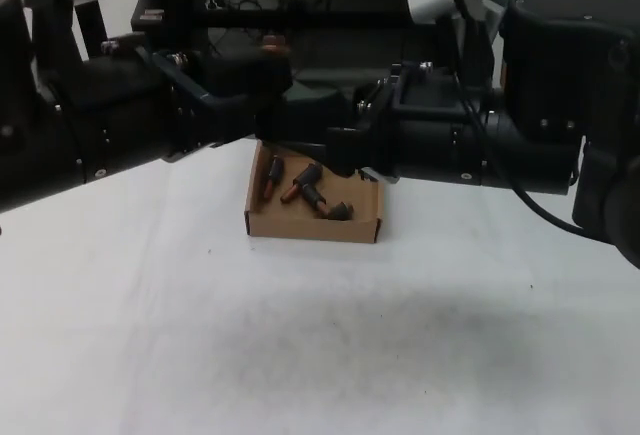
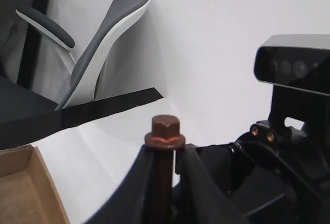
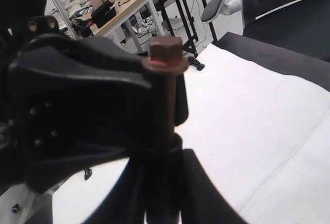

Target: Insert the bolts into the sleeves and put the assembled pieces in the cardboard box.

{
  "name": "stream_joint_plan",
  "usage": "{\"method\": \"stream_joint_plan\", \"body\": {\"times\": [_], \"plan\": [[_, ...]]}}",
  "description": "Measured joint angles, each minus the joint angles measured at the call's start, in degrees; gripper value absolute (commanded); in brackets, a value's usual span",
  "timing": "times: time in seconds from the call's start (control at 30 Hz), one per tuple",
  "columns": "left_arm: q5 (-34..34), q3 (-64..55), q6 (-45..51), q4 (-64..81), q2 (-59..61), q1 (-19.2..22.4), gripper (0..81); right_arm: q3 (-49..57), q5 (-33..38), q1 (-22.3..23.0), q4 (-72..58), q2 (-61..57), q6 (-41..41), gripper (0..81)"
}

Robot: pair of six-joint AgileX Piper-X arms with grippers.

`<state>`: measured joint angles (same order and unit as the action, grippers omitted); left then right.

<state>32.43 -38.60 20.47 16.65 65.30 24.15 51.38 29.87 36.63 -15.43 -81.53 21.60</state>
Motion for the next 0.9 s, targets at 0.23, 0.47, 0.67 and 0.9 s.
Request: {"method": "stream_joint_plan", "body": {"times": [0.23, 0.47, 0.67, 0.9], "plan": [[3.3, -0.3, 3.3, 0.1, 0.0, 0.5, 70.0, 0.2, -0.2, -0.1, 0.7, -0.5, -0.1, 0.6], [3.1, -0.3, 5.9, 2.5, 0.0, 0.5, 70.0, 0.4, 0.1, -0.1, 0.4, -0.5, -0.1, 0.6], [1.8, -0.3, 6.3, 6.6, 0.0, 0.7, 70.0, 0.7, 0.7, -0.3, -0.9, -0.5, -0.1, 0.6], [1.5, -0.3, 6.0, 4.1, 0.0, 0.7, 70.0, 0.7, 0.9, -0.3, -0.8, -0.5, -0.1, 0.6]]}}
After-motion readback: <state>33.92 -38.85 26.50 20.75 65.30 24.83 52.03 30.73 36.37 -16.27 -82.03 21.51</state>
